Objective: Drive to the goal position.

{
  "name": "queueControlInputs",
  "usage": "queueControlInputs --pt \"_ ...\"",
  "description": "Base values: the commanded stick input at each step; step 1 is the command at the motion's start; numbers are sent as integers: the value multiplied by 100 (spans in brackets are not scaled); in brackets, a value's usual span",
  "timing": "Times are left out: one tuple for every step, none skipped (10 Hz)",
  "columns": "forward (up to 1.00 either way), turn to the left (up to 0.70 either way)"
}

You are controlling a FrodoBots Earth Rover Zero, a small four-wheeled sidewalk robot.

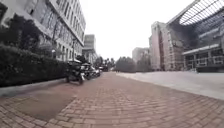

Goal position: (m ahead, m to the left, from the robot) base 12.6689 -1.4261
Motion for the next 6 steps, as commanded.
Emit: queueControlInputs --pt "45 0" --pt "45 0" --pt "45 0" --pt "45 0" --pt "45 27" --pt "45 27"
